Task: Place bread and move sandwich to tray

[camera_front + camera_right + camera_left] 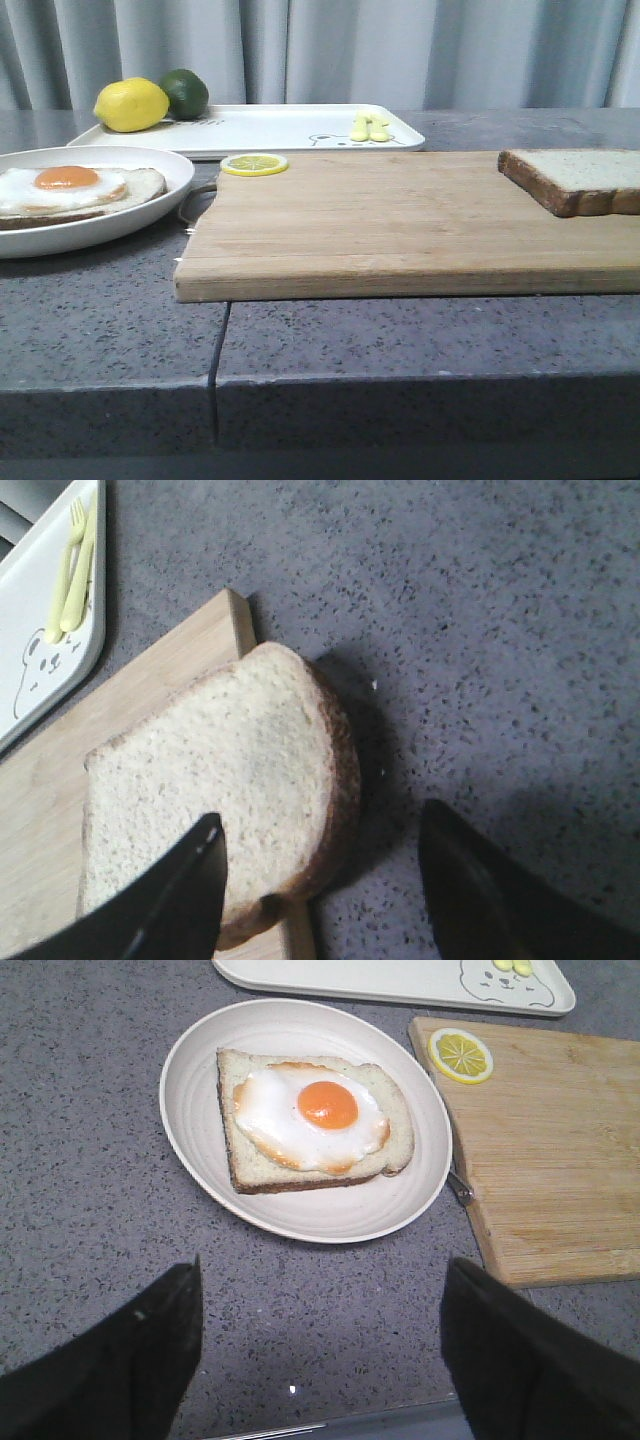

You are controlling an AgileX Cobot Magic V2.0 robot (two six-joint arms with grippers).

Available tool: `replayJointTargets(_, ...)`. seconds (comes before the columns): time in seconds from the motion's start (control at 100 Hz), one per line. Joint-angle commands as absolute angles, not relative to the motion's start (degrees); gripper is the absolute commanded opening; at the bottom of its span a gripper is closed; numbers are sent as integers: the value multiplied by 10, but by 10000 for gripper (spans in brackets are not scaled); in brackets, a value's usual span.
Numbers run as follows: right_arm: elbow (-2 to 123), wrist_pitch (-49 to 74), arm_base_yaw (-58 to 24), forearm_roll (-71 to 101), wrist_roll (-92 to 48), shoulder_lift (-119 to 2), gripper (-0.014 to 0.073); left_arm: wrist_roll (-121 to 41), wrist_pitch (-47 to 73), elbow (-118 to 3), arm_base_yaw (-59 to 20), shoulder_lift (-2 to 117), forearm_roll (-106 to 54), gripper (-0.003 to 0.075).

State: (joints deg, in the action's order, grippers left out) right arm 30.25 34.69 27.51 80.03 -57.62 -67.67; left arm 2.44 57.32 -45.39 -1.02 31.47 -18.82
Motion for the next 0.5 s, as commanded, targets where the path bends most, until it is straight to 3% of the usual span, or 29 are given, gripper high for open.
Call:
replayJointTargets(0.0,314,357,278,851,-599,-679,438,26,540,-473,-13,320,-204,471)
replayJointTargets(0.49,315,380,278,913,-662,-741,438,26,540,-473,-13,320,-204,471)
